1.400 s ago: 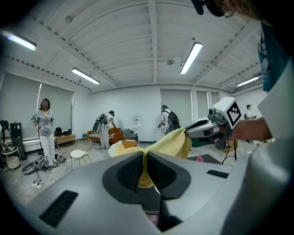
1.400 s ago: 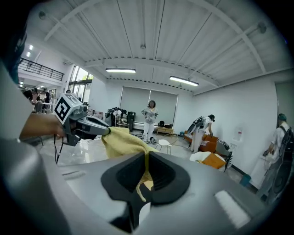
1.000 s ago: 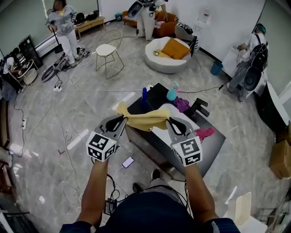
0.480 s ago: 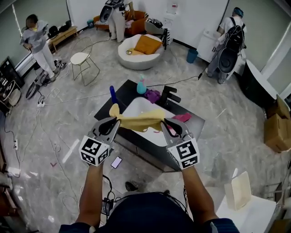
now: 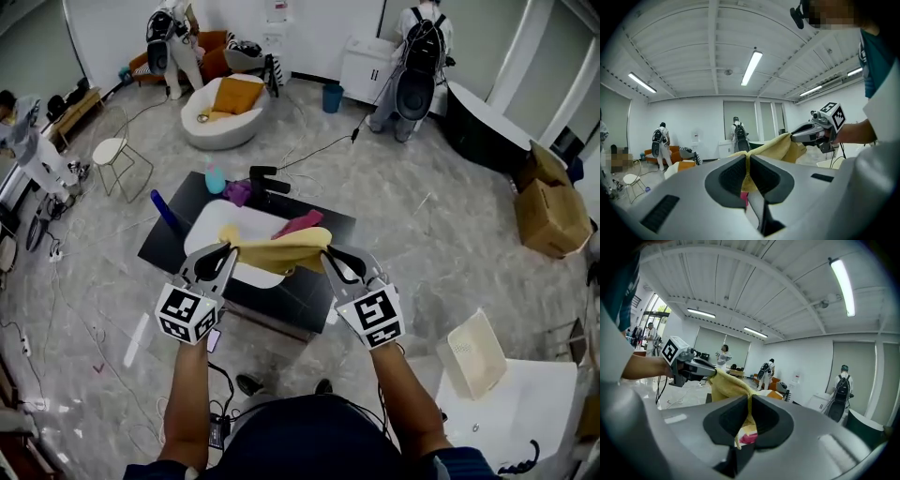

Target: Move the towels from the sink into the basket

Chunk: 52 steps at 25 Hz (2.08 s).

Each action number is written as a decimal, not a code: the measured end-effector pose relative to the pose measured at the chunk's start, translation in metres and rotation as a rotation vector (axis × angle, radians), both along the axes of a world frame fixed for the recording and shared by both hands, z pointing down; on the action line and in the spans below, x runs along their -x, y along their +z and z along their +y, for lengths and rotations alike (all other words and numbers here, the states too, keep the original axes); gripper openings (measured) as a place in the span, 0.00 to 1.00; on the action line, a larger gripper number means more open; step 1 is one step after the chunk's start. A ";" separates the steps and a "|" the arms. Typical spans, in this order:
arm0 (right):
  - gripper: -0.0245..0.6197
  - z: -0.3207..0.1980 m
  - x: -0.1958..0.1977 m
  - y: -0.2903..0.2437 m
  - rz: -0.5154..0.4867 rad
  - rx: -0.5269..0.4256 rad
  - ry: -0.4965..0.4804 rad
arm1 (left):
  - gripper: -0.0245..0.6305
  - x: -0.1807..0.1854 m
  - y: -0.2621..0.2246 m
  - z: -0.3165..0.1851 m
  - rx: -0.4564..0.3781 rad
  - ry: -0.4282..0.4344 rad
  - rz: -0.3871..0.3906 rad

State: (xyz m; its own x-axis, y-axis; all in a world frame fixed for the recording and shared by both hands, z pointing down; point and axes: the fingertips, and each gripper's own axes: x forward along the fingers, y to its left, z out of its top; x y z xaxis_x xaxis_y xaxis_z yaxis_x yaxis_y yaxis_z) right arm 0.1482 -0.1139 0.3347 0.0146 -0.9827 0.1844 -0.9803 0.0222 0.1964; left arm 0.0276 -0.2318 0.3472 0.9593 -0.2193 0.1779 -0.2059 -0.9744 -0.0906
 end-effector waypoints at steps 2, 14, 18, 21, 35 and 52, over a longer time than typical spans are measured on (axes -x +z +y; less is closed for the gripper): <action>0.09 0.026 -0.021 -0.001 0.002 -0.004 0.027 | 0.08 -0.024 -0.001 0.024 -0.005 0.027 0.000; 0.09 0.159 -0.122 0.013 -0.017 -0.003 0.198 | 0.08 -0.148 0.004 0.135 -0.020 0.196 -0.017; 0.09 0.202 -0.149 0.022 -0.033 -0.004 0.291 | 0.08 -0.190 0.018 0.170 -0.008 0.292 -0.035; 0.09 0.239 -0.168 0.029 -0.044 0.009 0.380 | 0.08 -0.224 0.024 0.200 0.004 0.379 -0.040; 0.09 0.361 -0.195 0.030 -0.068 0.024 0.789 | 0.08 -0.307 0.022 0.309 0.009 0.774 -0.061; 0.09 0.445 -0.149 0.025 -0.031 0.052 1.140 | 0.08 -0.315 0.015 0.398 0.001 1.127 -0.019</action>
